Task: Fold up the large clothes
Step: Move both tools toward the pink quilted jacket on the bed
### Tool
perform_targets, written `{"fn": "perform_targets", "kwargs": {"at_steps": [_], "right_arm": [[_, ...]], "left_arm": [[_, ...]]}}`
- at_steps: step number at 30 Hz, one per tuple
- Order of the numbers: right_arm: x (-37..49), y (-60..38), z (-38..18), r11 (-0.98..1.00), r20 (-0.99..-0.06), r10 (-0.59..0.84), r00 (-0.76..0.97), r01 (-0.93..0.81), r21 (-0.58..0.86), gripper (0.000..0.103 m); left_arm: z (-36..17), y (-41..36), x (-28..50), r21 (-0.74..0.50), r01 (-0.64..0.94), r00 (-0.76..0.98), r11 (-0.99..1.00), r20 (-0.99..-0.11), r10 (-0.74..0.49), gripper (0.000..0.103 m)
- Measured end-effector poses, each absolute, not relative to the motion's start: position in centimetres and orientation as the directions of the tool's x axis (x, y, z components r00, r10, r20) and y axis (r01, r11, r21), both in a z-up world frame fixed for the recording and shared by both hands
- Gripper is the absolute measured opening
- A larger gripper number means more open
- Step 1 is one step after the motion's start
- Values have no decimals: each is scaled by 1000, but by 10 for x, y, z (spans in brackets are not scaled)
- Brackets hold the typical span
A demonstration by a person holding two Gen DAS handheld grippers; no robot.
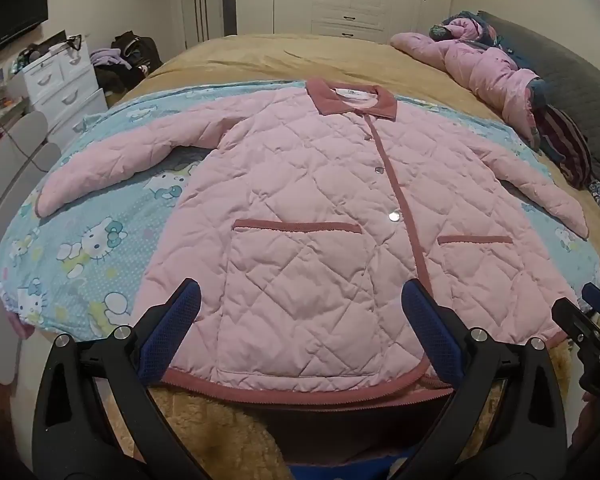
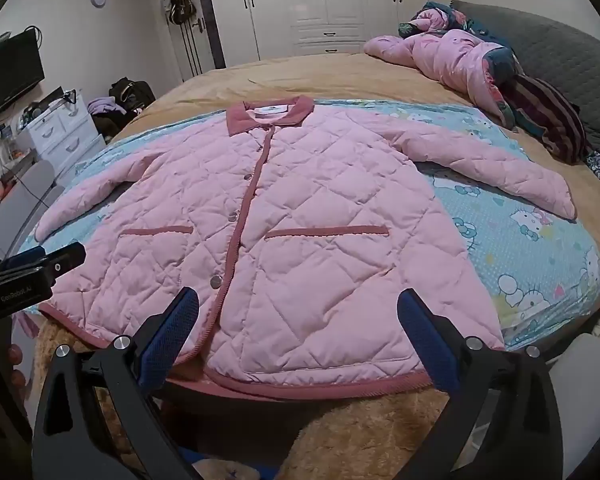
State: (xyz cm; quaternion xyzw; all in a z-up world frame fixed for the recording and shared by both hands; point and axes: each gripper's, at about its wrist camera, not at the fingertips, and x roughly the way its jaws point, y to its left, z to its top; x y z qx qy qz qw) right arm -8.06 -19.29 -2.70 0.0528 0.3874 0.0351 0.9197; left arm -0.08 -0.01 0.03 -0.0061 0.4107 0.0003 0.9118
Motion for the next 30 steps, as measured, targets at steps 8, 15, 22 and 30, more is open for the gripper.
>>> {"fn": "perform_targets", "kwargs": {"at_steps": [8, 15, 22, 30], "right_arm": [[-80, -191, -26, 992, -715, 100, 692, -11, 129, 99], [-82, -186, -23, 995, -707, 78, 703, -16, 94, 99], [-82, -186, -21, 996, -703, 73, 707, -12, 92, 99], [-83, -184, -20, 996, -701, 76, 710, -18, 89, 99]], "left_arm": [[0, 2, -1, -30, -7, 659, 1000, -752, -18, 94], [2, 4, 0, -34, -4, 655, 999, -755, -24, 94], [2, 5, 1, -35, -5, 653, 999, -757, -23, 94], [1, 0, 1, -33, -5, 651, 999, -759, -22, 94]]}}
